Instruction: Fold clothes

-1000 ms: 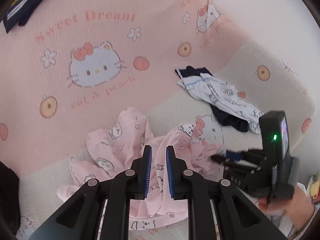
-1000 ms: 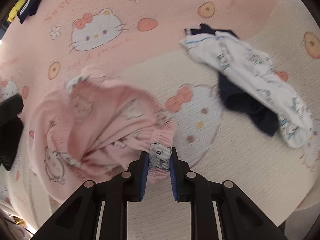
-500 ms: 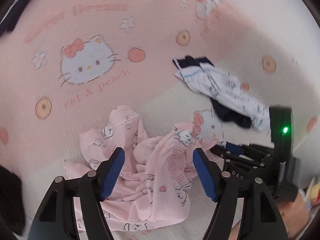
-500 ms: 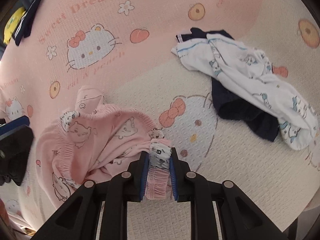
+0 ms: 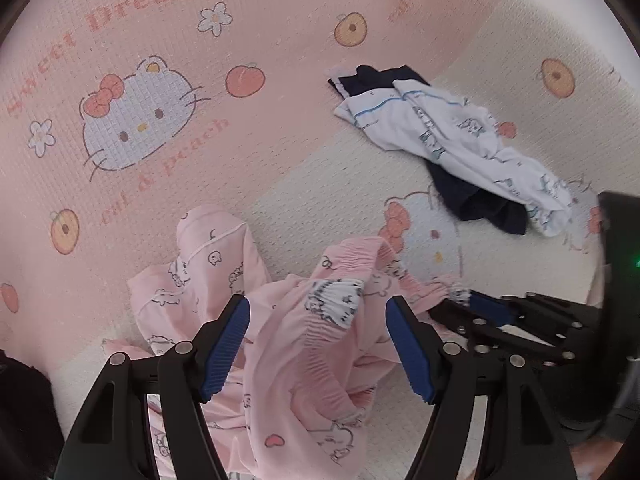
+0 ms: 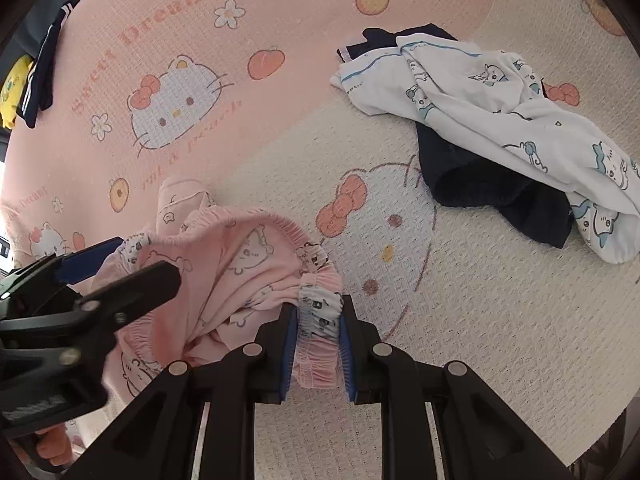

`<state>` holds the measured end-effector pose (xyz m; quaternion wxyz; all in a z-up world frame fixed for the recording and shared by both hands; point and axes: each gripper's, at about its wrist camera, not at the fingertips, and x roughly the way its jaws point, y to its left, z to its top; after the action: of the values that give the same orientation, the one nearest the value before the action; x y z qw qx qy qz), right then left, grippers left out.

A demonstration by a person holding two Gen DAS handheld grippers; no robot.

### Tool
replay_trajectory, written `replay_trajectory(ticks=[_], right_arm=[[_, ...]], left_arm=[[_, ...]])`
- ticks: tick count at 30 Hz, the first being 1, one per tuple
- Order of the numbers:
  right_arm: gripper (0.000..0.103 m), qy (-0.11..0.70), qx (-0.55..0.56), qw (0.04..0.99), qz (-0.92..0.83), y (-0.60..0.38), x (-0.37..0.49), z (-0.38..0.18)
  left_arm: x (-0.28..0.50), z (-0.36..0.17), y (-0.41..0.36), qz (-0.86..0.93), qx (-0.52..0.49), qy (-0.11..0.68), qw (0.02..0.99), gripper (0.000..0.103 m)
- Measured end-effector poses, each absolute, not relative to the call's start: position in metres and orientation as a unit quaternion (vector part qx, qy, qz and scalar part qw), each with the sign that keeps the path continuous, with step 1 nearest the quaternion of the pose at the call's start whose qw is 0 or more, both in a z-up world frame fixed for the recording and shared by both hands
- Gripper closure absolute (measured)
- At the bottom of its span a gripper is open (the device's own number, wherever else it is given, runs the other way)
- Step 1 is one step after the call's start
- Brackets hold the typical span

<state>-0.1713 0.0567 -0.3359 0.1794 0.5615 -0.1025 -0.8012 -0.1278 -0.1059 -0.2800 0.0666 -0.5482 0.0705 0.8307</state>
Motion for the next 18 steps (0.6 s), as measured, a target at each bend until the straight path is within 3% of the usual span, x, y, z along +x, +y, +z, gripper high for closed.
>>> replay_trajectory(ticks=[2, 3, 4, 5, 7, 18], right_arm=[[0.085, -0.103, 0.564, 0.179, -0.799, 0.056, -0.171, -0.337], [0.085, -0.101, 0.566, 0.18, -0.798, 0.056, -0.172, -0.338], [0.085, -0.099, 0.568, 0.181, -0.797, 0.055, -0.173, -0.339], [0.085, -0.097, 0.569, 0.181, -0.796, 0.054, -0.173, -0.34], [0.085, -0.091, 0.572, 0.179, -0.795, 0.052, -0.174, -0.342], [0.085, -0.007, 0.565, 0.122, -0.816, 0.035, -0.18, -0.353]], left_arm=[[-0.129, -0.285, -0.107, 0.831, -0.548, 0.08, 0.051, 0.04], [-0.129, -0.287, -0.107, 0.831, -0.548, 0.085, 0.044, 0.051], [-0.13, -0.29, -0.108, 0.831, -0.548, 0.09, 0.036, 0.073], [-0.131, -0.292, -0.108, 0.83, -0.548, 0.095, 0.029, 0.08], [-0.132, -0.297, -0.109, 0.83, -0.548, 0.105, 0.014, 0.085], [-0.103, -0.281, -0.165, 0.84, -0.538, 0.05, -0.046, 0.086]])
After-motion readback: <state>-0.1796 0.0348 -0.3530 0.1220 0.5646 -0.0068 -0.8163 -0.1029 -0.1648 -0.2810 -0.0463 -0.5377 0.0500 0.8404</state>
